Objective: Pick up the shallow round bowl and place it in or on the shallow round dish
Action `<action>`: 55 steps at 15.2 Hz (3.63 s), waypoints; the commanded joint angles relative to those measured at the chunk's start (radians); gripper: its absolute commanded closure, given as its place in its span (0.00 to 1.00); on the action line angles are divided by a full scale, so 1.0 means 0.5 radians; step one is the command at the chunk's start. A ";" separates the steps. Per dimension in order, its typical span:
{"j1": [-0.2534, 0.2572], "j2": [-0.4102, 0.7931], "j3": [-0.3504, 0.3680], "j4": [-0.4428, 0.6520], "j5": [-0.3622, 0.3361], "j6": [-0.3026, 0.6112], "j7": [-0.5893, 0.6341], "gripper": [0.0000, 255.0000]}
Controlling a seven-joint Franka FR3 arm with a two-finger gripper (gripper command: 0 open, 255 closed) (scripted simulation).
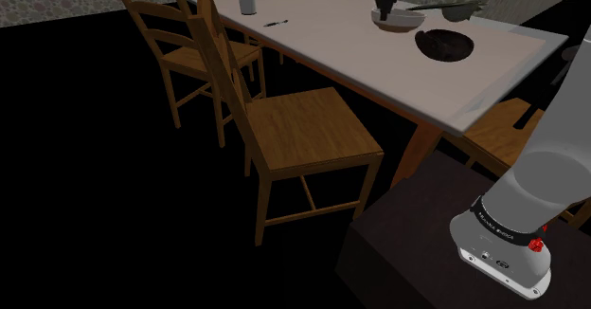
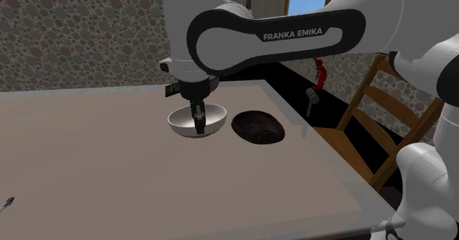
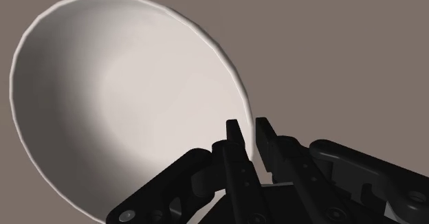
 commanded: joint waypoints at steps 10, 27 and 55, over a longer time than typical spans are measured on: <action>-0.019 0.101 -0.005 0.442 0.024 -0.340 -0.046 1.00; -0.013 -0.091 -0.027 0.579 -0.016 -0.660 -0.105 1.00; 0.001 -1.213 -0.005 -1.018 -0.262 -0.169 0.000 1.00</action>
